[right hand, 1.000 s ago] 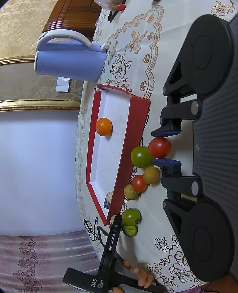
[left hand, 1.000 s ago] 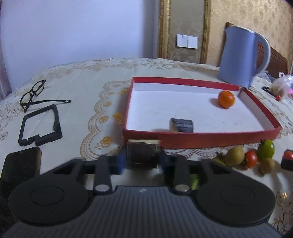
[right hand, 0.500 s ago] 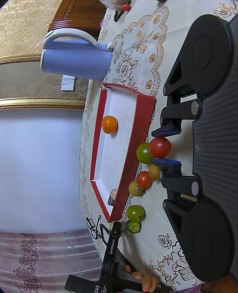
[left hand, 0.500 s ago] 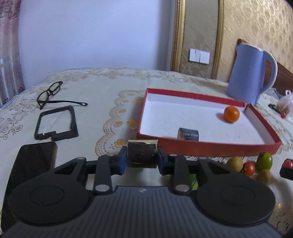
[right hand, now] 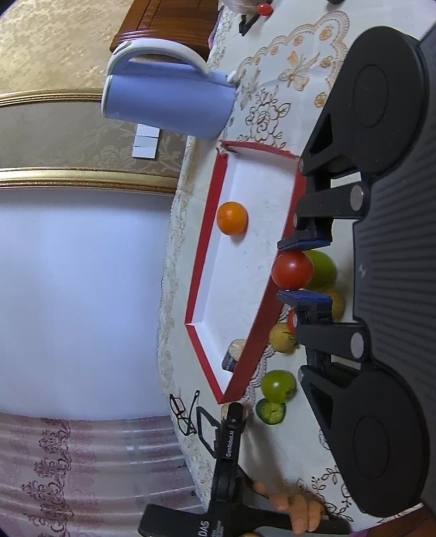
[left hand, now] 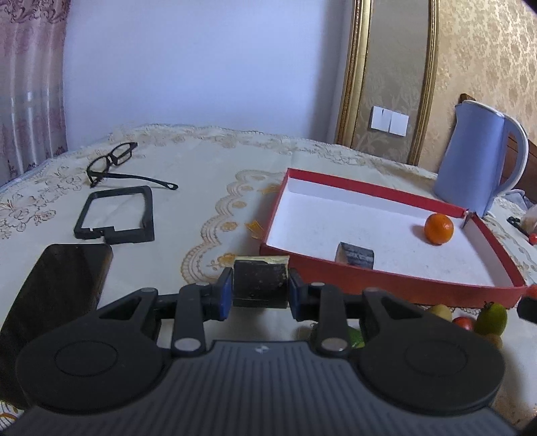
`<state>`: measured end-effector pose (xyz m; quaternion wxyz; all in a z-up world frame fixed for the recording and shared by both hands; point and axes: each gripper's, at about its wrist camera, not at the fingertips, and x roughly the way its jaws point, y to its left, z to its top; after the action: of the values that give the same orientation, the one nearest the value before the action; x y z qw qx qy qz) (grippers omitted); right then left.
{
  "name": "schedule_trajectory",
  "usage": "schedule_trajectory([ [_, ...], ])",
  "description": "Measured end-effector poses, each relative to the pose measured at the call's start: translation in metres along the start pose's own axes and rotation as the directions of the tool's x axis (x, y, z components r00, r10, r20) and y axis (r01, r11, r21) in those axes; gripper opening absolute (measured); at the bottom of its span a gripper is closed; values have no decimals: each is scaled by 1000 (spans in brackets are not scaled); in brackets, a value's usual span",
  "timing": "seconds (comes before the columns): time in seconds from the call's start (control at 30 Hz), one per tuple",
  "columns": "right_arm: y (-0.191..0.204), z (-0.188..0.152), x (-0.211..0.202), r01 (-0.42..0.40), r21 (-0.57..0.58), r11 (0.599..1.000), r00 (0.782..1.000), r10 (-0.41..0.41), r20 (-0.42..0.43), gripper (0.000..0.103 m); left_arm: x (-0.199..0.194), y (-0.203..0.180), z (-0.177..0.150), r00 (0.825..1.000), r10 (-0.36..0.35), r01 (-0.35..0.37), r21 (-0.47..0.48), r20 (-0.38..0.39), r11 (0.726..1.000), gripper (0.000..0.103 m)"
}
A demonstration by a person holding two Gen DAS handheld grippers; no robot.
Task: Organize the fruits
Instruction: 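Carry the red tomato into the tray beside the orange and open the right tool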
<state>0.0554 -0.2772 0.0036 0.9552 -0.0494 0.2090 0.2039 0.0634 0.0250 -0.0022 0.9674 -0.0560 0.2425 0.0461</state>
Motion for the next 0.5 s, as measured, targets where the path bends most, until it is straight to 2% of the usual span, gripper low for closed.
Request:
schedule_trajectory([
  [0.23, -1, 9, 9, -4, 1, 1000, 1000, 4, 9, 24, -3, -7, -3, 999, 22, -23, 41, 26, 999, 30],
  [0.5, 0, 17, 15, -3, -11, 1000, 1000, 3, 12, 24, -3, -6, -3, 1000, 15, -16, 33, 24, 999, 30],
])
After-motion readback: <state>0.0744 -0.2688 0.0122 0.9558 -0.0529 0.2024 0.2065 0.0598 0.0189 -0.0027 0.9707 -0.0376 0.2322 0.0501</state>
